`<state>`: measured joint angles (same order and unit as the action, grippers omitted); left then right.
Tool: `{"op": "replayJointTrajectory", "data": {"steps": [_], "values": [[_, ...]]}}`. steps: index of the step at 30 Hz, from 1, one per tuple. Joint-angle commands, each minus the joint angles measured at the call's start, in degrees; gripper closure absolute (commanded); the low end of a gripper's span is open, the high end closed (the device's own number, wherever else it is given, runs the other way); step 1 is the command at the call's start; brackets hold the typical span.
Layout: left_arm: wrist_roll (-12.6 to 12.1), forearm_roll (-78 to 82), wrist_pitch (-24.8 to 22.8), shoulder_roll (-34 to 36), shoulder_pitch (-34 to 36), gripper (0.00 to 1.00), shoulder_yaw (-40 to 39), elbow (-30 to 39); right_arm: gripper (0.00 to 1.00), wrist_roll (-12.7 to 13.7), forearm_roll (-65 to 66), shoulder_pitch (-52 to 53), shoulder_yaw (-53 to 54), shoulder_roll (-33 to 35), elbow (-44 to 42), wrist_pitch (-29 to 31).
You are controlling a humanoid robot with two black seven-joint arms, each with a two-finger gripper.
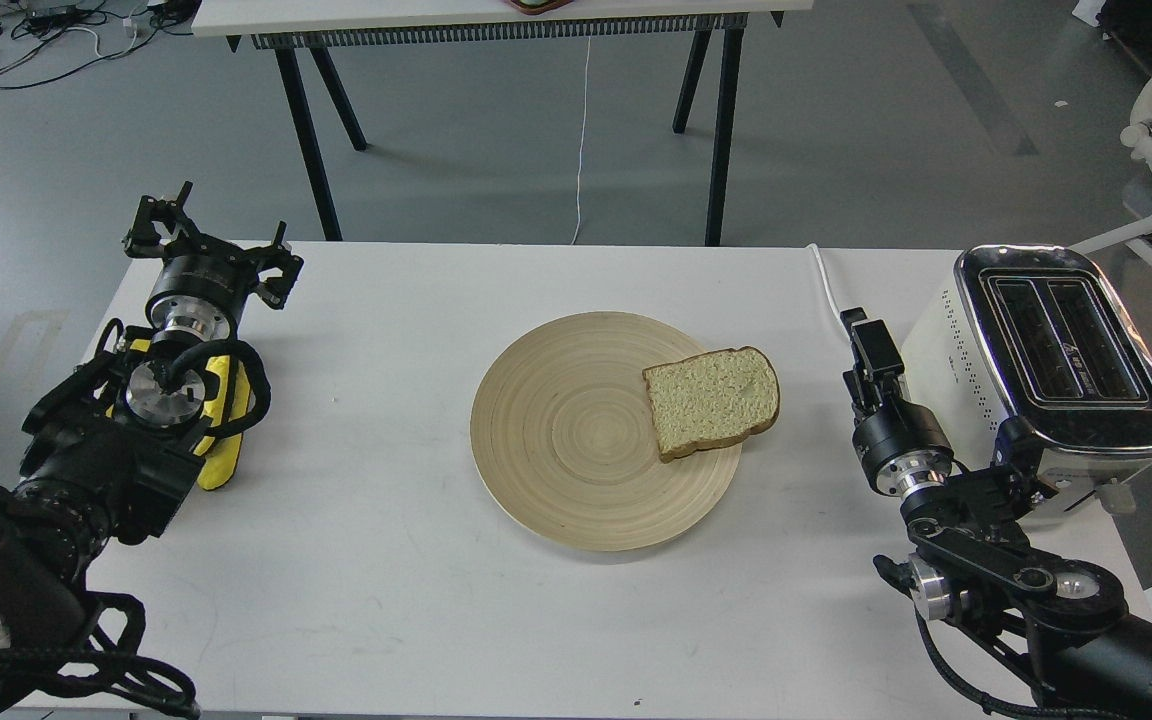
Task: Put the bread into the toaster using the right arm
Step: 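Lower the right gripper onto the bread slice and close it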
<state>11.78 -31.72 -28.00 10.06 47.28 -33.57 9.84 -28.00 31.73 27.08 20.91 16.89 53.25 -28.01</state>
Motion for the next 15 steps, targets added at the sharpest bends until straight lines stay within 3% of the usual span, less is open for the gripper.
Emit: {"op": "replayJointTrajectory", "data": {"steps": [1,8,15], "values": [[0.0,0.0,0.0,0.0,0.0,0.0,0.0,0.0,0.03,0.0,0.0,0.0,-2.0,-3.4,-2.3,0.0],[0.0,0.0,0.0,0.0,0.0,0.0,-0.1,0.0,0.07,0.0,0.0,0.0,-2.2,-7.4,-3.5,0.0],[0.0,0.0,0.0,0.0,0.0,0.0,0.0,0.0,0.33,0.0,0.1,0.7,-3.8,-8.1,-3.5,0.0]]}}
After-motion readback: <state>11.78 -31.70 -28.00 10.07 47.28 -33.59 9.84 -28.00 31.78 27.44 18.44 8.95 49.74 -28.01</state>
